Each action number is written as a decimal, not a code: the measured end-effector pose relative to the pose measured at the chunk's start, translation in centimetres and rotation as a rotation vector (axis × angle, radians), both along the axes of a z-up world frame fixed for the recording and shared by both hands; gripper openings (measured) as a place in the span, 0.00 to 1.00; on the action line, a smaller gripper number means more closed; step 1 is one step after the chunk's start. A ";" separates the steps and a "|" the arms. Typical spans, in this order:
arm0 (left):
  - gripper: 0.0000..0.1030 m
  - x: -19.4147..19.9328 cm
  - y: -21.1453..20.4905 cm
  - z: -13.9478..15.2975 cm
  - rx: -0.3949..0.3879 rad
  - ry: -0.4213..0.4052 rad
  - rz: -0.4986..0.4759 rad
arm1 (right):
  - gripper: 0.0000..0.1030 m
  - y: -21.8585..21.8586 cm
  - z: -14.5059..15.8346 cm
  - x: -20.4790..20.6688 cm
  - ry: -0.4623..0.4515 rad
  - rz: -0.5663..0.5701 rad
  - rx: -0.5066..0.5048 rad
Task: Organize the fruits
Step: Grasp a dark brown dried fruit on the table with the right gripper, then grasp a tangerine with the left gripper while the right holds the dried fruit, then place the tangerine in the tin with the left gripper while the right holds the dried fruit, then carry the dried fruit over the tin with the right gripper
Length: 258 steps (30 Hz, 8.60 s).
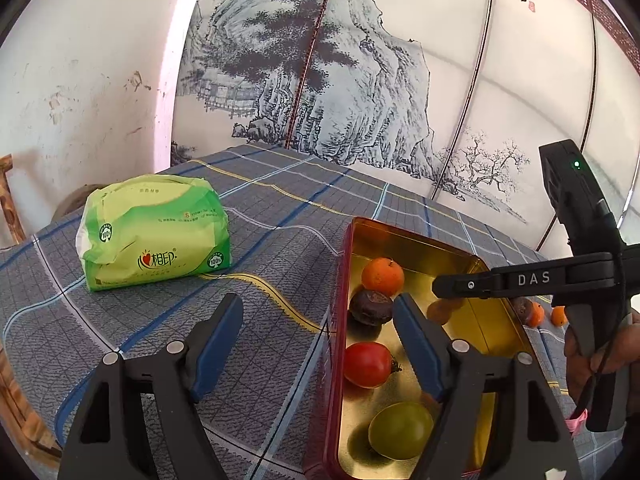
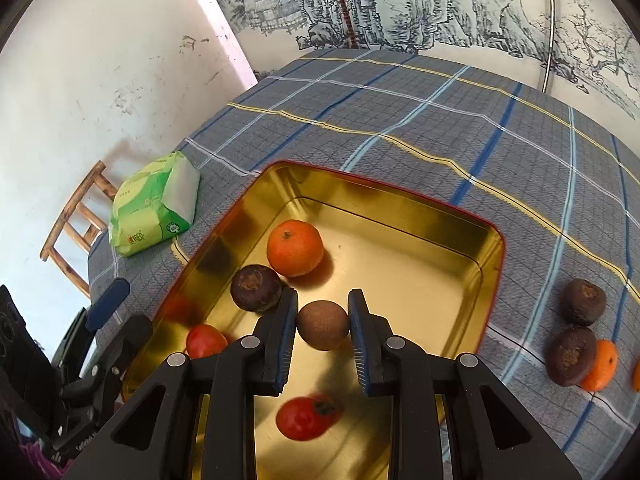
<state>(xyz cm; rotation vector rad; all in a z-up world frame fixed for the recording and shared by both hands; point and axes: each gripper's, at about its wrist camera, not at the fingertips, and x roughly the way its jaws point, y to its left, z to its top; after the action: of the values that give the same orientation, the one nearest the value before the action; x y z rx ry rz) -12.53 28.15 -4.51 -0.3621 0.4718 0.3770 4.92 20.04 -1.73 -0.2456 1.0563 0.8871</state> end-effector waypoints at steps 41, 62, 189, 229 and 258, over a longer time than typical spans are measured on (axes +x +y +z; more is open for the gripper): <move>0.81 0.7 -1.1 -0.2 0.056 0.048 -0.003 | 0.39 -10.5 -1.9 4.9 -0.273 -0.009 -0.287; 0.86 2.2 -11.3 5.4 0.244 0.034 -0.190 | 0.44 -34.6 1.2 -2.6 -0.144 -0.345 0.022; 0.30 4.2 -10.2 5.2 0.112 0.251 -0.277 | 0.41 -44.8 -1.7 4.1 -0.259 -0.670 -0.167; 0.31 19.1 -8.9 1.0 0.194 0.481 -0.310 | 0.41 -45.0 -1.7 4.3 -0.259 -0.673 -0.170; 0.72 6.6 -14.0 7.7 0.337 0.313 -0.203 | 0.41 -44.3 -0.8 2.1 -0.217 -0.642 -0.125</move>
<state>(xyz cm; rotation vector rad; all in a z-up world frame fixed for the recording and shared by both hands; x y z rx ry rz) -5.98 14.16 3.14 0.0746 0.7316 0.3092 7.02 -24.26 -2.57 -0.0901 0.9062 0.2115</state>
